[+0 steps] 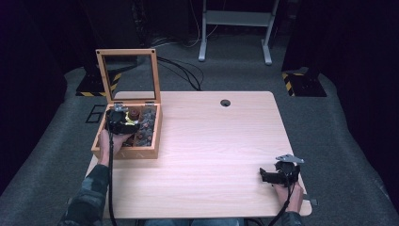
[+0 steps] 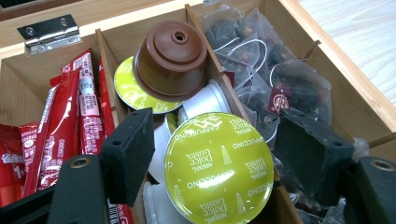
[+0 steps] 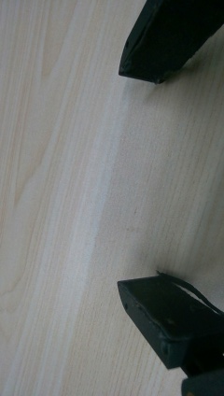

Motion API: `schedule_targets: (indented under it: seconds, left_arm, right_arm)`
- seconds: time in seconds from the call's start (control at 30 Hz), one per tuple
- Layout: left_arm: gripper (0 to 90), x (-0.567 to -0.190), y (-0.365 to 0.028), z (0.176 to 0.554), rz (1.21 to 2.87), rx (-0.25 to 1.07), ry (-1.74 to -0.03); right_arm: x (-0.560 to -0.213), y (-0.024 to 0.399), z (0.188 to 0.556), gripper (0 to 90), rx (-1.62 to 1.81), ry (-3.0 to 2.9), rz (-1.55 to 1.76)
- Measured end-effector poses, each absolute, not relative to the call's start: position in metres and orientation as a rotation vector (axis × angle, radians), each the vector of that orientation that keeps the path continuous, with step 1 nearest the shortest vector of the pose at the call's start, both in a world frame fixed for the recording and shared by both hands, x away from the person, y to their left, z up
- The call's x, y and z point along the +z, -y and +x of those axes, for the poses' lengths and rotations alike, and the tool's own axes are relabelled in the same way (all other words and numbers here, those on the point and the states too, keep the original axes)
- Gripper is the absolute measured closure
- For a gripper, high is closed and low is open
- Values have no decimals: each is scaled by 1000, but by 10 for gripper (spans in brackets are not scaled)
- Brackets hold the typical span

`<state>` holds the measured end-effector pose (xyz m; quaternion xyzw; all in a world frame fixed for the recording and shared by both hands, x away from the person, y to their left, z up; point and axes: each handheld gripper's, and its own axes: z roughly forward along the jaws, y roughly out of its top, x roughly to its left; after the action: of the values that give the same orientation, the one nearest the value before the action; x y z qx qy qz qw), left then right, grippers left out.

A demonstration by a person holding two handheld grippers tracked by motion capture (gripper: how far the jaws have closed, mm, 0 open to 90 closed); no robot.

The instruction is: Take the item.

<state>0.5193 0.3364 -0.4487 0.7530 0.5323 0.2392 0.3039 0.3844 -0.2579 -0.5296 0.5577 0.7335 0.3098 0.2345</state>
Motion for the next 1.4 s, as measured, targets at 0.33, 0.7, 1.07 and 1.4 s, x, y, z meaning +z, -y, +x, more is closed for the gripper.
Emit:
schedule_targets:
  seconds: [0.33,0.7,1.07,1.4]
  left_arm:
    - [371,-451,-337,519,2005,614,-1410]
    - [390,-453,-340,518,1974,593,-1413]
    - [395,-448,-341,514,1961,617,-1402]
    - [395,-438,-341,508,1922,629,-1371]
  right_arm:
    - [-530,258,384,0,851,-2013,1530]
    - [-530,258,384,0,851,-2014,1529]
    - [-530,258,384,0,851,-2013,1529]
    - [-530,258,384,0,850,-2014,1530]
